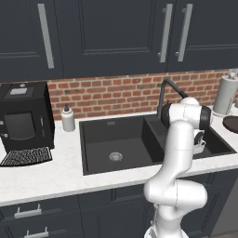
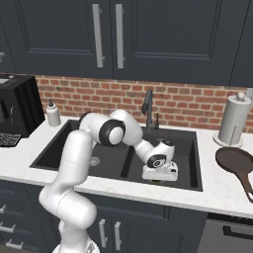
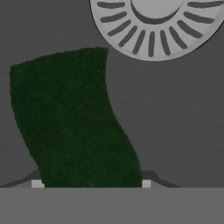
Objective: Pick the pan and sponge and place them into the sink. Then turn on the water.
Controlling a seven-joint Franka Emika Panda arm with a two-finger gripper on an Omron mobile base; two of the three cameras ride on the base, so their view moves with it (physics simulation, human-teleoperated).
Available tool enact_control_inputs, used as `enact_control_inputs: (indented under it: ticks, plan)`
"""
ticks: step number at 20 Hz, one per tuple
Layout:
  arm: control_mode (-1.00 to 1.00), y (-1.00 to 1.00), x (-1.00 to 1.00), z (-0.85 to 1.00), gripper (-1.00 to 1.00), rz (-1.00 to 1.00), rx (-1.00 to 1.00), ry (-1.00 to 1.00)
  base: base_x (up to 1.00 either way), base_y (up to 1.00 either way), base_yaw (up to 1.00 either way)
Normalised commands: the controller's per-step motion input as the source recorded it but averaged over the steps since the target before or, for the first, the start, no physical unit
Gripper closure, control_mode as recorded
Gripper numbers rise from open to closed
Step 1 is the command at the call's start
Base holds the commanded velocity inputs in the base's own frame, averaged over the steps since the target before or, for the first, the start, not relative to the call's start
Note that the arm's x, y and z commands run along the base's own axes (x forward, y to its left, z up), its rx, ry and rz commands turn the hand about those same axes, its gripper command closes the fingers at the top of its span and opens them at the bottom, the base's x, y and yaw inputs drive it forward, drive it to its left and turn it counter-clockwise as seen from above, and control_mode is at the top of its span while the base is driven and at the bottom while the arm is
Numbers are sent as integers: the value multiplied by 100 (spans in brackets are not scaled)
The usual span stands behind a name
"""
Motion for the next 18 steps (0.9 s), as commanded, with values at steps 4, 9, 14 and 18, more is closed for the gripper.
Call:
enact_control_inputs:
  ticks: [4, 9, 14, 18]
  plan:
    - [-100, 0, 26, -11, 100, 0, 1, 0, 0, 0, 0]
    - [-100, 0, 37, -9, 100, 0, 3, 0, 0, 0, 0]
    - [-100, 0, 54, -2, 100, 0, 6, 1, 0, 0, 0]
    - [-100, 0, 67, 0, 100, 0, 8, 2, 0, 0, 0]
